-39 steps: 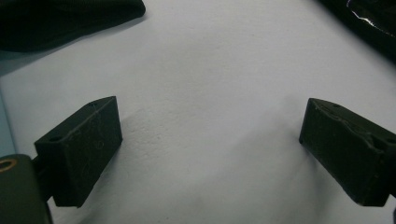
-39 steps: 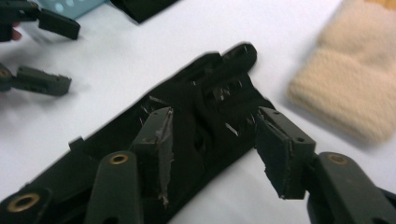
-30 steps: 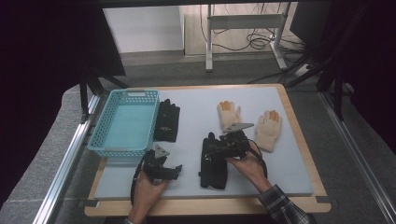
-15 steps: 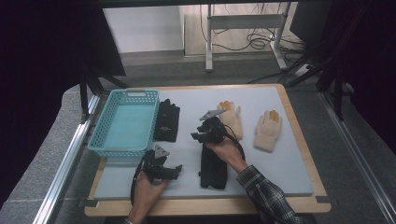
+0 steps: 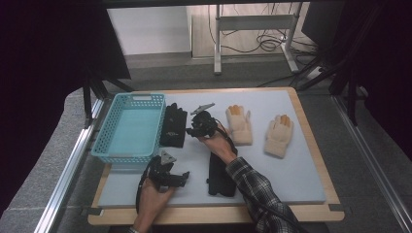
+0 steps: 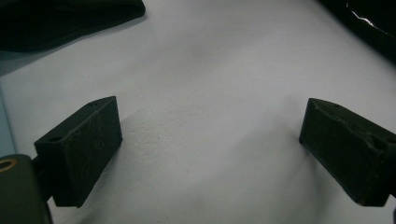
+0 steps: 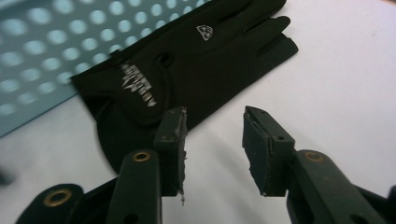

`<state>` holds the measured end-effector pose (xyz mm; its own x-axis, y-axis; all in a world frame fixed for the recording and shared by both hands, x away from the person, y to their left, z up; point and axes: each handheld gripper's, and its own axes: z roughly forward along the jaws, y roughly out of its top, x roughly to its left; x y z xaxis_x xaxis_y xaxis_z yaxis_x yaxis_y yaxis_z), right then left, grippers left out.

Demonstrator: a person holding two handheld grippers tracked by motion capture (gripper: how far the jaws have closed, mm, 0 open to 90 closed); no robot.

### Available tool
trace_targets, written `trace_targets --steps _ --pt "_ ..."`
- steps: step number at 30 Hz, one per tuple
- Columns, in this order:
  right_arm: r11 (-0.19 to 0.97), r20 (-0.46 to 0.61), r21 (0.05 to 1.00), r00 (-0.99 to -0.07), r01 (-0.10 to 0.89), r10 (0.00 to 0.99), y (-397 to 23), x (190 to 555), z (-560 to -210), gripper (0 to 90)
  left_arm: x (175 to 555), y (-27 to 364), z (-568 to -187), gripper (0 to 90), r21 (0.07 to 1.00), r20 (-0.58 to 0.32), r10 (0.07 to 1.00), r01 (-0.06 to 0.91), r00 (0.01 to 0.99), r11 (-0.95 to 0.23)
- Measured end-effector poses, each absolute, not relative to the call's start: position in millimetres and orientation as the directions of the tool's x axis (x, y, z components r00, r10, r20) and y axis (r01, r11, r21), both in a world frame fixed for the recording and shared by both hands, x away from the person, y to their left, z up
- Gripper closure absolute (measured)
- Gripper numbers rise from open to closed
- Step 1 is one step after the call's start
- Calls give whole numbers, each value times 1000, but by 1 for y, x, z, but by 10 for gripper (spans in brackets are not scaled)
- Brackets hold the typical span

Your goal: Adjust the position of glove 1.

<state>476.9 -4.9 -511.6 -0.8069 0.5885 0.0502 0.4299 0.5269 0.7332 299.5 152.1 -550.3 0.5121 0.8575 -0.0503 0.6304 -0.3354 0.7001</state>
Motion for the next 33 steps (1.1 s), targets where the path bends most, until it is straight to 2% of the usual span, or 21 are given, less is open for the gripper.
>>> trace_targets --steps 8,13,15,18,19,20,29,33 --pt "531 41 723 -794 442 606 22 494 -527 521 300 152 -550 59 700 -50 857 630 512 -336" --pt "554 10 704 -786 444 618 32 498 -532 537 300 152 -550 59 700 -50 857 630 512 -336" --pt "554 21 693 -781 461 624 34 499 -534 625 300 152 -550 59 702 -52 858 630 510 -332" --pt "536 63 689 -776 489 628 34 498 -534 811 300 152 -551 59 702 -52 859 630 510 -332" --pt "536 63 689 -776 489 628 34 498 -534 811 300 152 -551 59 702 -52 859 630 510 -332" --pt "532 69 687 -773 495 630 32 497 -532 862 300 152 -550 59 700 -50 857 630 513 -337" --pt "479 162 705 -776 523 609 18 490 -514 874 300 152 -550 59 700 -51 857 631 512 -336" --pt "470 171 720 -786 511 593 13 484 -504 874 300 152 -550 59 700 -49 857 630 513 -337"
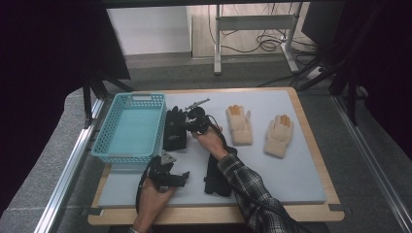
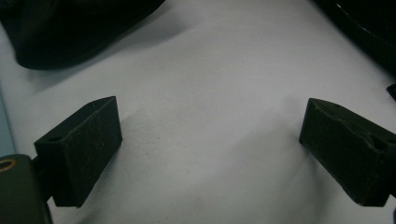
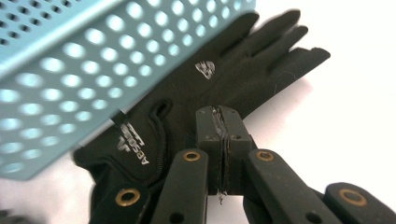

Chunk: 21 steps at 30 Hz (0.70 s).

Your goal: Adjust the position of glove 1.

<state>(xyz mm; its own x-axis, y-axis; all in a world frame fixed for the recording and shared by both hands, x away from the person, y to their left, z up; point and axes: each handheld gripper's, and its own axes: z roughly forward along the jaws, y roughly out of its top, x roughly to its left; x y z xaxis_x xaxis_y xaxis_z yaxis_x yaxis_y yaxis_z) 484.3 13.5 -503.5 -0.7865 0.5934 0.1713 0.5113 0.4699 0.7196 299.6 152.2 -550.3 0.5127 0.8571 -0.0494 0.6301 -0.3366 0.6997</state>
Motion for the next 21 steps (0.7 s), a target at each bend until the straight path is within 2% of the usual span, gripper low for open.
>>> trace_targets --steps 11,21 --pt "435 189 748 -789 501 584 -7 465 -475 878 300 152 -550 59 699 -48 857 630 514 -339" --pt "417 163 770 -781 483 603 -40 440 -452 878 300 152 -550 59 699 -48 857 630 513 -338"
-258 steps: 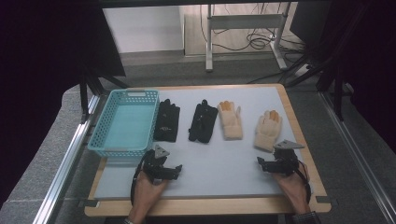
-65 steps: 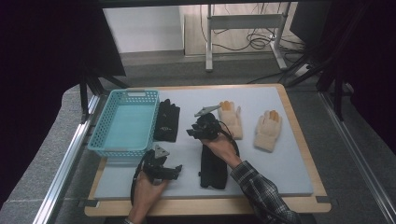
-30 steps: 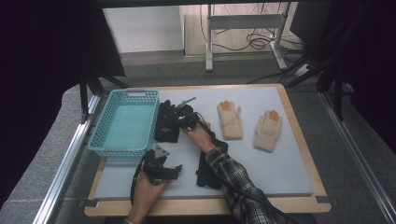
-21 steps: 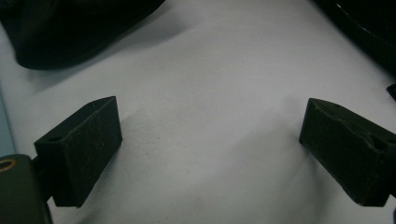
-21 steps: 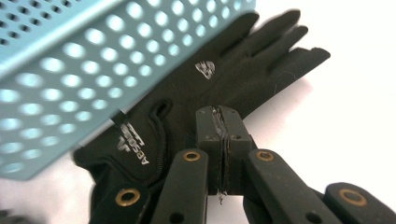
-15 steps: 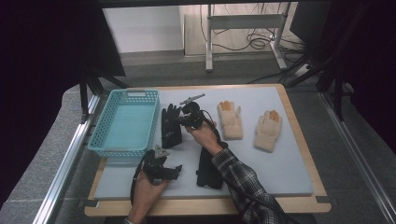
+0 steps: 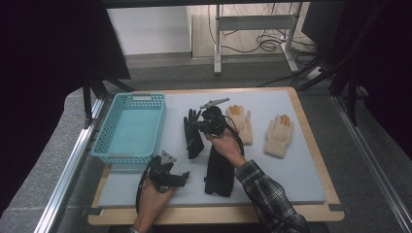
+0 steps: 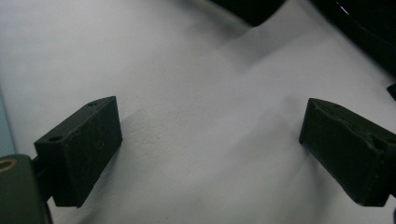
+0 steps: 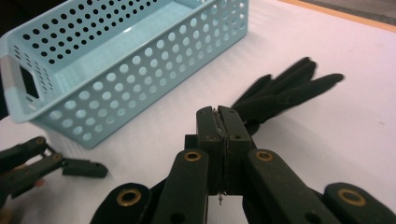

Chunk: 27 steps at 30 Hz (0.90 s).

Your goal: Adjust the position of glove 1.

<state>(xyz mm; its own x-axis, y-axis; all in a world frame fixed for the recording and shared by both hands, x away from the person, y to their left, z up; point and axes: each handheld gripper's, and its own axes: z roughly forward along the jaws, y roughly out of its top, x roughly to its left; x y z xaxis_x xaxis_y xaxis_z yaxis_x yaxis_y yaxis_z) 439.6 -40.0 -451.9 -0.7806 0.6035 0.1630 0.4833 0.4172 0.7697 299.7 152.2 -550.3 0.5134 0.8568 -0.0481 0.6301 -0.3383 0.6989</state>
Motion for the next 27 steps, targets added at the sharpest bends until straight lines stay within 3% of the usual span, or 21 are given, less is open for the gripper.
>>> trace_targets --steps 15,22,25,27 --pt "379 183 777 -756 503 629 -94 394 -441 877 300 152 -551 59 703 -53 859 630 509 -330" --pt "392 149 751 -714 532 684 -134 377 -471 872 300 151 -551 59 704 -54 860 630 508 -327" --pt "396 140 735 -695 550 705 -152 376 -483 836 300 152 -550 59 701 -53 859 631 509 -331" --pt "400 132 736 -695 546 706 -160 376 -486 745 300 152 -550 59 702 -52 859 630 510 -332"
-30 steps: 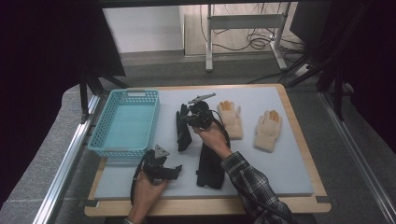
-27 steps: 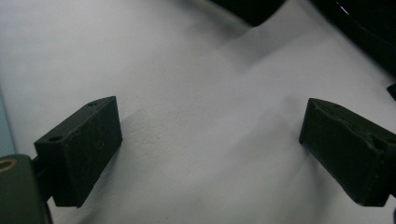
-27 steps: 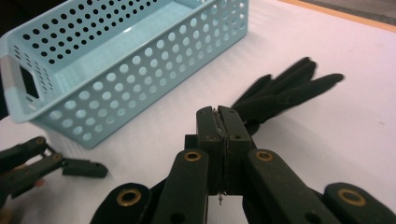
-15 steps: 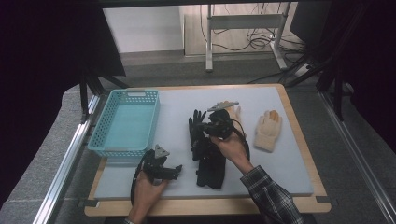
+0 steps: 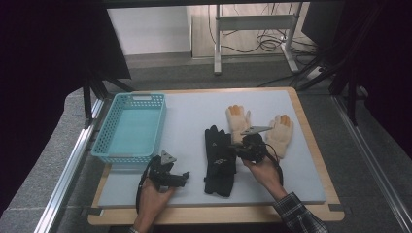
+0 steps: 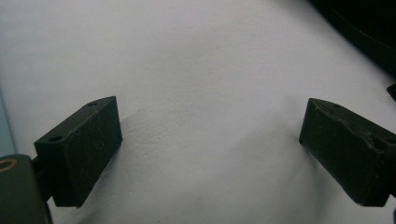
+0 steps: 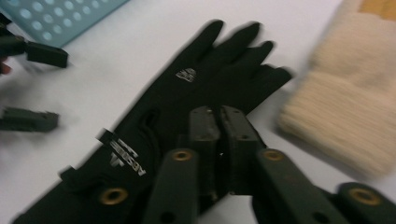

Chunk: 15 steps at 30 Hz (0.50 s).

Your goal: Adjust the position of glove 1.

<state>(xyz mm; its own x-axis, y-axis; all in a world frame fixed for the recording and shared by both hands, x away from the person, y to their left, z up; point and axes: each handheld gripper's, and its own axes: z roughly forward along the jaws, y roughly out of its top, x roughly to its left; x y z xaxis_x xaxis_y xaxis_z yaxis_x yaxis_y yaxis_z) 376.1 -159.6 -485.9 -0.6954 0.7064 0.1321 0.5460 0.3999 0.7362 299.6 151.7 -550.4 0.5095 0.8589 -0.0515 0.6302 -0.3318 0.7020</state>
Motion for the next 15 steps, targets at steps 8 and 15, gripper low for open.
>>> trace_targets --steps 8,15 --pt "490 34 758 -776 431 629 -144 382 -482 514 300 152 -551 59 702 -53 859 631 509 -330" --pt "631 -68 680 -825 373 561 -116 413 -510 460 300 152 -550 59 702 -52 859 631 509 -332"
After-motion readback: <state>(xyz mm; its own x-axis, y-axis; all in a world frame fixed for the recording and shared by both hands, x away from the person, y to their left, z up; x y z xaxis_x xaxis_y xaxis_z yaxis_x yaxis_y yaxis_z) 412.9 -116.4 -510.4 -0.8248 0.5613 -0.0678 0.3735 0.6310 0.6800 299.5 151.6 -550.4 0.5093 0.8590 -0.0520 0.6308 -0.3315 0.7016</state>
